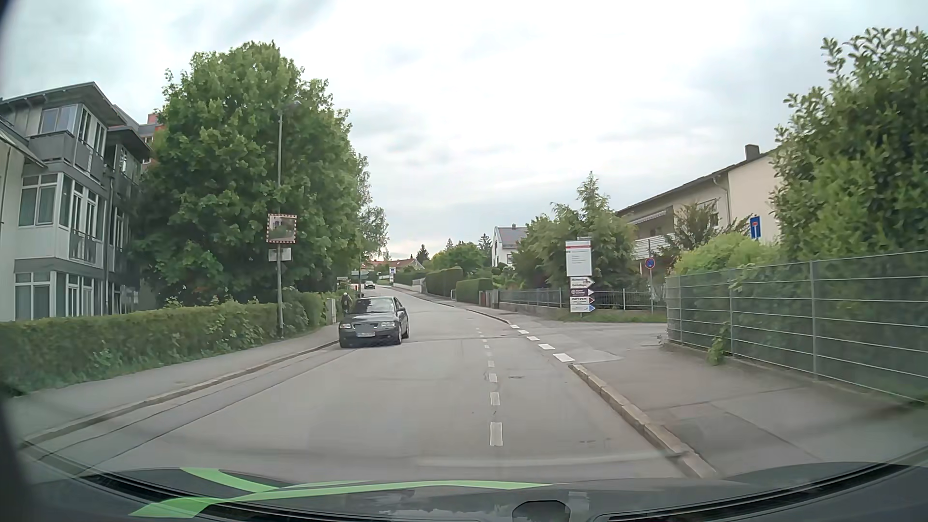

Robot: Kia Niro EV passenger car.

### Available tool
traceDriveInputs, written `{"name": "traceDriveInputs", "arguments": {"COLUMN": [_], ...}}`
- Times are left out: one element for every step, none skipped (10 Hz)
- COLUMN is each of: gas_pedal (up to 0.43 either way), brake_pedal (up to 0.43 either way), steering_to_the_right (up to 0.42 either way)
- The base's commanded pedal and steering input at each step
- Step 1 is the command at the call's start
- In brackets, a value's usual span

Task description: Follow the waypoints while adhering to traffic rules and regulations

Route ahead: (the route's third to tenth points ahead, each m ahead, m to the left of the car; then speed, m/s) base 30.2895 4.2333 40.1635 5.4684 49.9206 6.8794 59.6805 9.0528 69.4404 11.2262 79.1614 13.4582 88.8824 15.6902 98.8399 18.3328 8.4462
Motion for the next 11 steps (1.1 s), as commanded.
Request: {"name": "traceDriveInputs", "arguments": {"gas_pedal": [0.087,0.087,0.087,0.087,0.087,0.087,0.087,0.087,0.087,0.087,0.087], "brake_pedal": [0.0,0.0,0.0,0.0,0.0,0.0,0.0,0.0,0.0,0.0,0.0], "steering_to_the_right": [-0.012,-0.013,-0.017,-0.02,-0.02,-0.02,-0.02,-0.021,-0.02,-0.02,-0.02]}}
